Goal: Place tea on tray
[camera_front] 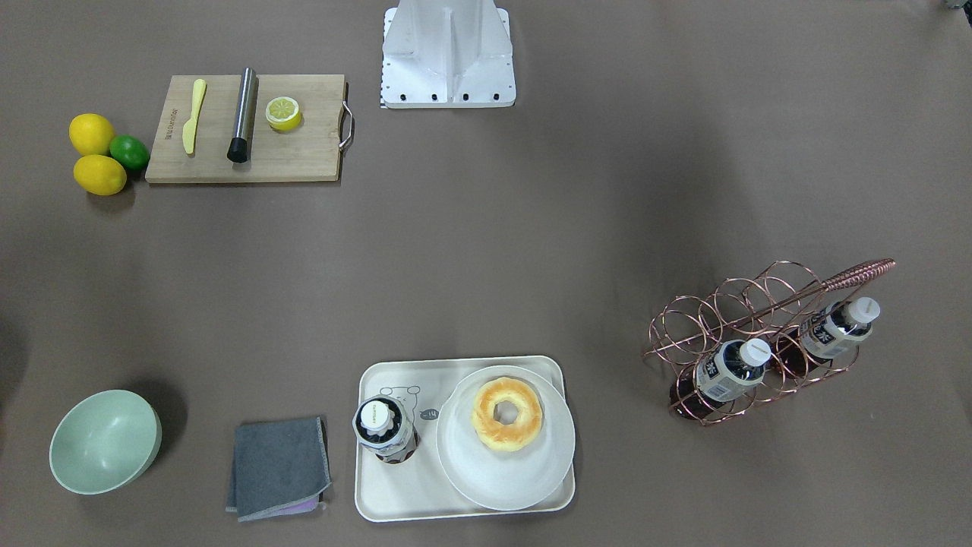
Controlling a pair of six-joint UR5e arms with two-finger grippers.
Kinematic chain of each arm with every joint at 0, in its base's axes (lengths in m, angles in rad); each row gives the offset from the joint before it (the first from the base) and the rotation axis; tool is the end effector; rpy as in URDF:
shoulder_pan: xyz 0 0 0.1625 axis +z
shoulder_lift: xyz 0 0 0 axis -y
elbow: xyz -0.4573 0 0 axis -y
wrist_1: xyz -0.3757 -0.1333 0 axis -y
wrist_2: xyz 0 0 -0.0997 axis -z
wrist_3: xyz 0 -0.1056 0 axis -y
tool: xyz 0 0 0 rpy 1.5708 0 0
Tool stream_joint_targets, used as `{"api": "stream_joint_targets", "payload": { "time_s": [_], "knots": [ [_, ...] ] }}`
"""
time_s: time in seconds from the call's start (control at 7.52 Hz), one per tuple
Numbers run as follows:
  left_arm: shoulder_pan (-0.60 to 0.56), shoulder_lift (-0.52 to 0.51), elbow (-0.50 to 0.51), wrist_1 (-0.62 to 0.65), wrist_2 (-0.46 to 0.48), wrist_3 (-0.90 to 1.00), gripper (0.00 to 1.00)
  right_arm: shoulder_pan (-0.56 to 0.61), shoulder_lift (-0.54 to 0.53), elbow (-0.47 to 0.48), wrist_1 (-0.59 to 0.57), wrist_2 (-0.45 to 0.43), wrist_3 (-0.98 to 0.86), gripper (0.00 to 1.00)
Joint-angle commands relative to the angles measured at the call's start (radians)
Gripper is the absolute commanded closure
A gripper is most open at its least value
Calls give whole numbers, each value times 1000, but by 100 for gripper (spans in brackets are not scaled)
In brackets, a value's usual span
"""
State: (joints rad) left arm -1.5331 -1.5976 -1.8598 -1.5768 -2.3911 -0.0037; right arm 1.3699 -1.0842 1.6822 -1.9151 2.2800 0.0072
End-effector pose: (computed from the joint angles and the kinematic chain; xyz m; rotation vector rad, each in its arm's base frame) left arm -0.0377 -0.4885 0.5397 0.2867 0.8195 0.1638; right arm -0.0647 -0.6410 0.4078 0.1689 -0.7289 -0.2746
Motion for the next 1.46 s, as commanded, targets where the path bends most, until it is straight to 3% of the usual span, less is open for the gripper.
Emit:
{"api": "stream_joint_targets", "payload": {
  "time_s": [0.0, 0.13, 0.4, 0.66, 0.93, 1.33],
  "knots": [
    [-44, -53, 71, 108, 28, 91, 3, 226, -222, -6, -1, 19, -358, 0],
    [-62, -59, 70, 188, 77, 140, 3, 274, -290, -7, 2, 18, -444, 0],
    [-120, -117, 103, 350, 90, 262, 3, 346, -399, -7, 10, 7, -559, 0],
    [-128, -92, 96, 351, 87, 271, 3, 402, -451, 22, 10, 15, -598, 0],
    [-128, -29, 112, 290, 84, 263, 3, 402, -450, 45, 10, 16, -584, 0],
    [-143, 79, 171, -4, 87, 255, 3, 365, -450, 76, 10, 21, -535, 0]
  ]
}}
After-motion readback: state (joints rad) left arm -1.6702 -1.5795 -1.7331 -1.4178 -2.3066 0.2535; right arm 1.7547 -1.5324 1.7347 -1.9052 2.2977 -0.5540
